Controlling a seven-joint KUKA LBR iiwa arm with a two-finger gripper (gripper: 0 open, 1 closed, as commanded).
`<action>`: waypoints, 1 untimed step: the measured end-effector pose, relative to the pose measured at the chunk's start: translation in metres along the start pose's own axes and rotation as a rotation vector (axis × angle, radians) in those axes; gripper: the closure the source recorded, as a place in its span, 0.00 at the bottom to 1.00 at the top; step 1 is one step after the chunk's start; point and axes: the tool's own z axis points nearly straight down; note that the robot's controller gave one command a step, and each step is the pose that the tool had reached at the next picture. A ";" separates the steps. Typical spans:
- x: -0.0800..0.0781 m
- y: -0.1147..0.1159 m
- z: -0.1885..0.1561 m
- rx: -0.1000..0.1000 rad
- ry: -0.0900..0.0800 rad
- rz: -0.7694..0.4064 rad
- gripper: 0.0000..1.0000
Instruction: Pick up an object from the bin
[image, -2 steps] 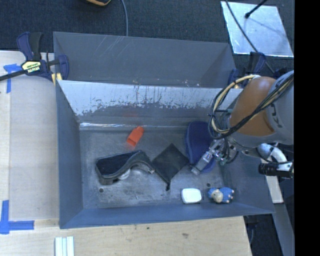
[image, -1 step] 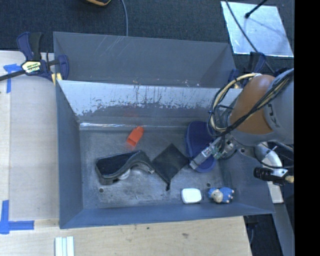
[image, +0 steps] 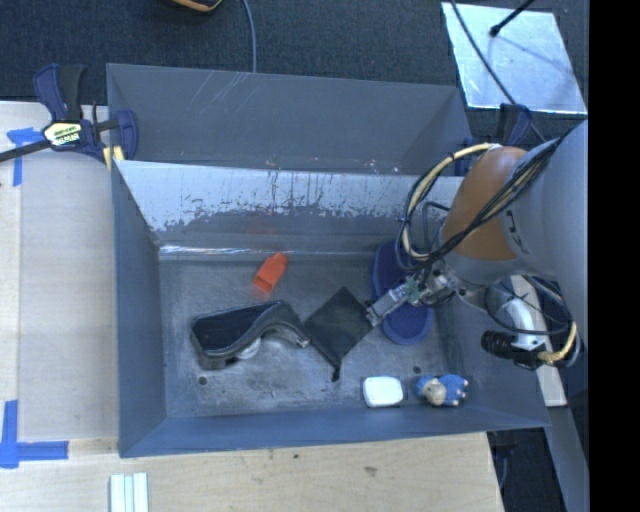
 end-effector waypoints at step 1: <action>0.066 0.036 -0.001 -0.006 0.000 0.496 0.00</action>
Offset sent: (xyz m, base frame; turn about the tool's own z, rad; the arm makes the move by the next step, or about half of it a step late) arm 0.0036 0.0752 -0.0004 0.4975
